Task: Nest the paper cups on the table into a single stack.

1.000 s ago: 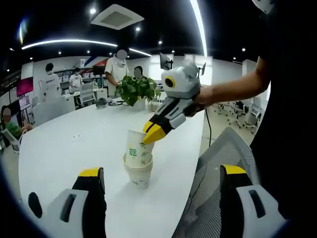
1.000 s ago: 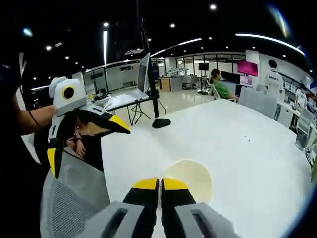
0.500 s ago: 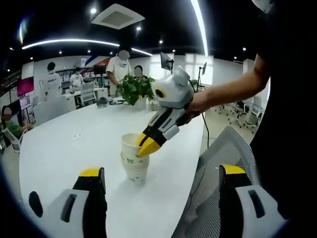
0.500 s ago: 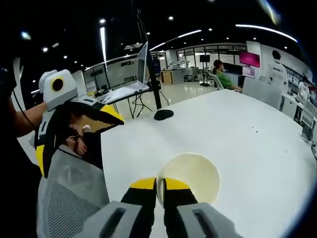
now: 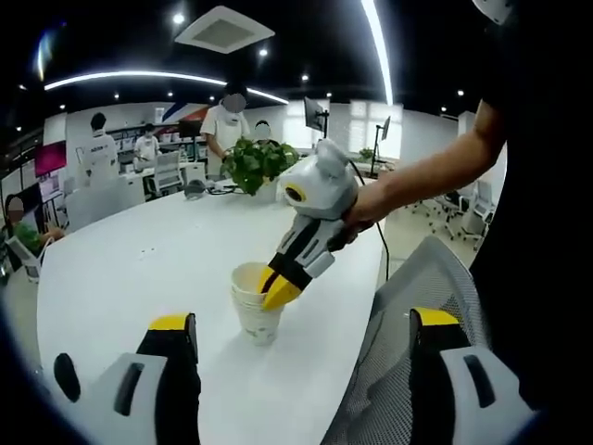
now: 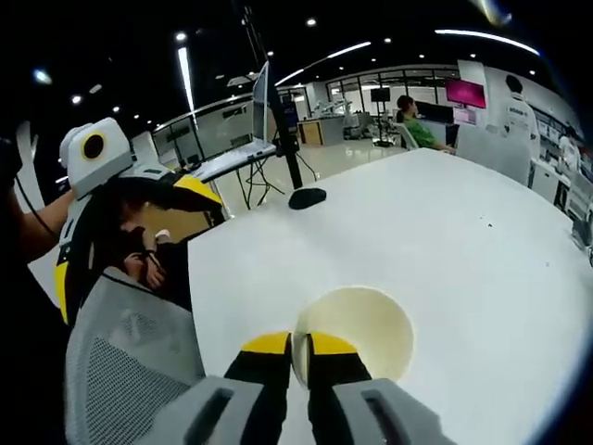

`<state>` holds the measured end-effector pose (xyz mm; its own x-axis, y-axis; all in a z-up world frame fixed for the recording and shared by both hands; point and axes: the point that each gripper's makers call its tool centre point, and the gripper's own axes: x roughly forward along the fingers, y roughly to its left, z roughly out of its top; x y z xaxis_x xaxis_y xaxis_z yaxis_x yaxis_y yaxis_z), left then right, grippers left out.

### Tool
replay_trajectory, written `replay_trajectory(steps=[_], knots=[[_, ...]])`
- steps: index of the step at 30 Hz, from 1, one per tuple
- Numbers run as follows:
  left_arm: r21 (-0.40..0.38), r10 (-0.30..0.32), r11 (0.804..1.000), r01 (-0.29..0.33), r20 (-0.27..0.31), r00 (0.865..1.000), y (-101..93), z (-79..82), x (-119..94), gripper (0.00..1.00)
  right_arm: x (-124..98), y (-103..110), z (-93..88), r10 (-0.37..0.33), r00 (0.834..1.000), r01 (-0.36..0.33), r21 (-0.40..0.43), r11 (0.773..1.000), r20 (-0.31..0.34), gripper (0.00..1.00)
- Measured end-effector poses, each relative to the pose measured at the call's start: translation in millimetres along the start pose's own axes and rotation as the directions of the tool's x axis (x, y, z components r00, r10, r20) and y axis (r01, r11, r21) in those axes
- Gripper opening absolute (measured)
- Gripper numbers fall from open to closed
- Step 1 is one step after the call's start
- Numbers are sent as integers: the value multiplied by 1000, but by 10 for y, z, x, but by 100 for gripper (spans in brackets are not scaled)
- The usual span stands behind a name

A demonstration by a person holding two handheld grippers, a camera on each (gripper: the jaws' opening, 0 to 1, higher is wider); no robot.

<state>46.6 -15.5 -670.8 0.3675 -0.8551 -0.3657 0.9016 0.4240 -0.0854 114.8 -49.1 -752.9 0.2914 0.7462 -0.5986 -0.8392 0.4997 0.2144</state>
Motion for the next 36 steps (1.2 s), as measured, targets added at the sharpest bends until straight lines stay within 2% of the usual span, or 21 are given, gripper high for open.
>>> replay_trajectory(steps=[12, 20, 26, 34, 36], knots=[[4, 13, 1000, -13, -7, 1000, 67, -40, -2, 94, 39, 28, -42, 1, 1000, -1, -7, 1000, -14, 4], [-7, 19, 1000, -19, 9, 1000, 91, -22, 15, 94, 42, -1, -53, -5, 1000, 5, -5, 1000, -13, 4], [-11, 28, 1000, -28, 19, 999, 137, -55, 37, 93, 25, -49, -65, -37, 999, 37, 4, 999, -9, 4], [-4, 45, 999, -45, 9, 999, 219, -132, 112, 92, -86, -24, 2, -43, 998, 41, 39, 998, 45, 10], [-2, 51, 999, -51, 9, 999, 250, -145, 139, 92, -141, -13, 60, -51, 995, 48, 35, 998, 82, 12]])
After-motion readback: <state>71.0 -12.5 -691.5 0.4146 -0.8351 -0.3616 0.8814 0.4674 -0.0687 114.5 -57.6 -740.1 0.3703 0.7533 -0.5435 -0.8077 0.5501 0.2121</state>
